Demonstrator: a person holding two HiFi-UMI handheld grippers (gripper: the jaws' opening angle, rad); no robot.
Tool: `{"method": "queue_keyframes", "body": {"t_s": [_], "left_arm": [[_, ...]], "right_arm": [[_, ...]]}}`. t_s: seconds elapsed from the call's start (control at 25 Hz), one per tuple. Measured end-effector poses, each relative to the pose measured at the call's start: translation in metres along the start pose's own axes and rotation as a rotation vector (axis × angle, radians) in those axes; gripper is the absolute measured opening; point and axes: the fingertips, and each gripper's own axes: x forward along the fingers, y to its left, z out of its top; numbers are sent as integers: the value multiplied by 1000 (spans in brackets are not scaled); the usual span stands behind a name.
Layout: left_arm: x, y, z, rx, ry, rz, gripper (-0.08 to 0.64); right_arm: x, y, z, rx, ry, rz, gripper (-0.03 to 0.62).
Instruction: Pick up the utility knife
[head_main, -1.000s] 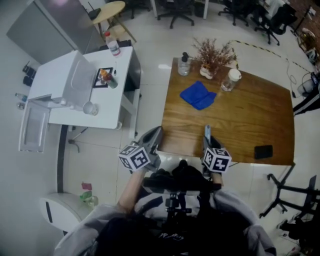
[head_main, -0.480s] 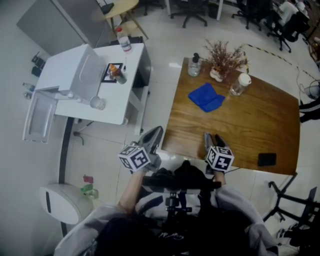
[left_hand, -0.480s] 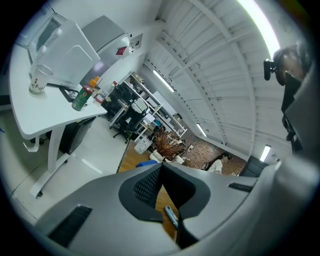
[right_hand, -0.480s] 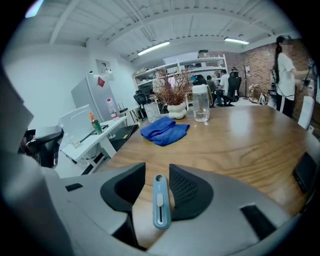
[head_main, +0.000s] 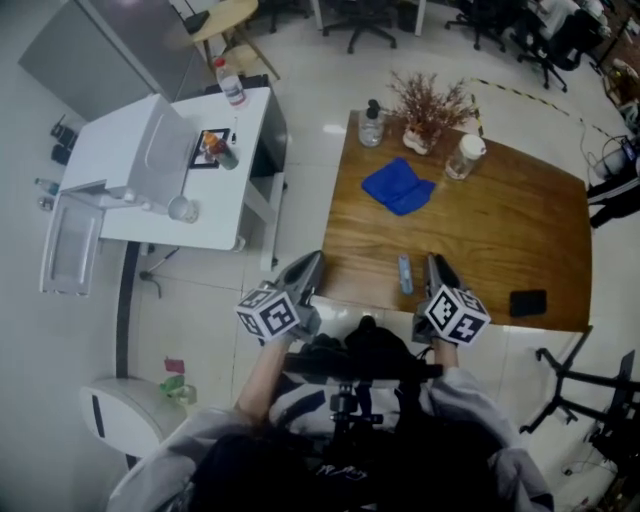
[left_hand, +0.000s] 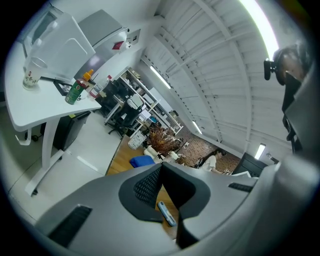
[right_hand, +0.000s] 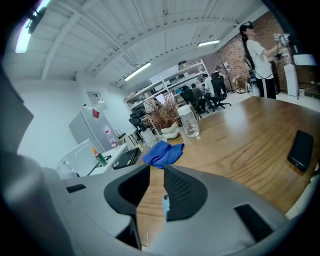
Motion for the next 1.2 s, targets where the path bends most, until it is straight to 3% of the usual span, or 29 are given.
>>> {"method": "queue_keyframes", "body": {"t_s": [0.24, 0.56, 1.2], "left_arm": [[-3, -15, -13, 6, 32, -46, 6], [-14, -28, -22, 15, 55, -90, 6], [-27, -27, -25, 20, 66, -77, 6]], "right_arm": [[-34, 5, 0, 34, -57, 9, 18], [-72, 13, -20, 75, -62, 16, 14], [-81, 23, -34, 26, -32, 26, 12]]}}
